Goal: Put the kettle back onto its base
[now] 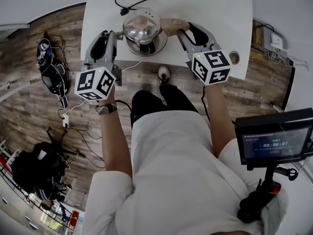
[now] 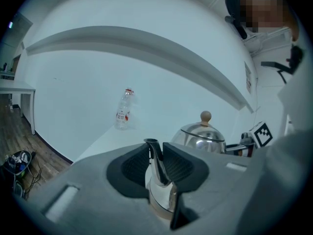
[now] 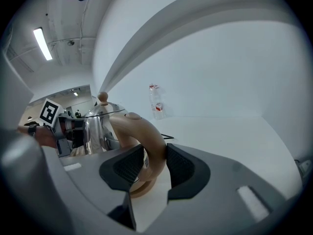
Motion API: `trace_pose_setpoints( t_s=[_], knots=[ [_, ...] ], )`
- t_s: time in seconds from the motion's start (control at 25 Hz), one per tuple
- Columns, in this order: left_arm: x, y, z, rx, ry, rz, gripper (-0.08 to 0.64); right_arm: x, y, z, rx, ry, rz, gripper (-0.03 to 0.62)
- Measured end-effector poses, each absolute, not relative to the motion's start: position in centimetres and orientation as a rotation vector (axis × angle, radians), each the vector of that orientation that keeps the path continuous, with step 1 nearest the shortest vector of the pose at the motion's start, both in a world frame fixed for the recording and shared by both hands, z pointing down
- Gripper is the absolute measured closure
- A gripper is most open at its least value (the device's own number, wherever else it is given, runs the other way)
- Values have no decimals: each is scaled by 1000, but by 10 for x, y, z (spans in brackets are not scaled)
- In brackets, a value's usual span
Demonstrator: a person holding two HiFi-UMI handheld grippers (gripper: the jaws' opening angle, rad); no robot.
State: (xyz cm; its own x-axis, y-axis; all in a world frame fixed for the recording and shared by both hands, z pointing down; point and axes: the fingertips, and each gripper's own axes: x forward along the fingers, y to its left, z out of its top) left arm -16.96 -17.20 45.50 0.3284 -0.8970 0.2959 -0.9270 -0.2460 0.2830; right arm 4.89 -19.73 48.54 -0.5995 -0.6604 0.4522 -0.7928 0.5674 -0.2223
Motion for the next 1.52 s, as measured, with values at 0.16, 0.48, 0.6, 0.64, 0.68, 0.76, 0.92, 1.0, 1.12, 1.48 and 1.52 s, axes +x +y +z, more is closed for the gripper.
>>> trace_pose_setpoints(
  t_s=[0.16,0.48,0.6,0.64,0.68,0.76,0.92,1.0,1.12,1.48,1.52],
  knots=[
    [-169,-174,457,2197,-1608,103,469,49,-200,487,1199,-2484,595,448],
    [-170,-177,459,2189,-1612,104,468,49,-204,489,1208,-2488,594,448],
    [-170,-176,460,2186,-1615,102,468,49,-204,489,1211,-2490,592,448],
    [-170,-176,460,2185,-1615,101,469,48,-204,489,1212,-2491,593,448],
    [-170,-176,460,2184,-1616,101,468,48,-204,489,1213,-2492,594,448],
    [-171,-177,461,2182,-1618,103,468,48,-204,489,1211,-2492,595,448],
    [-172,-175,464,2167,-1623,112,468,46,-203,491,1201,-2487,594,448],
    [-173,-174,465,2162,-1625,114,467,45,-201,491,1198,-2487,593,448],
    [-174,-172,466,2159,-1624,109,466,45,-199,491,1195,-2490,593,446],
    [-173,-164,465,2184,-1579,124,466,44,-191,491,1179,-2516,624,443],
    [-172,-163,466,2192,-1575,136,466,44,-190,492,1173,-2516,630,442]
  ],
)
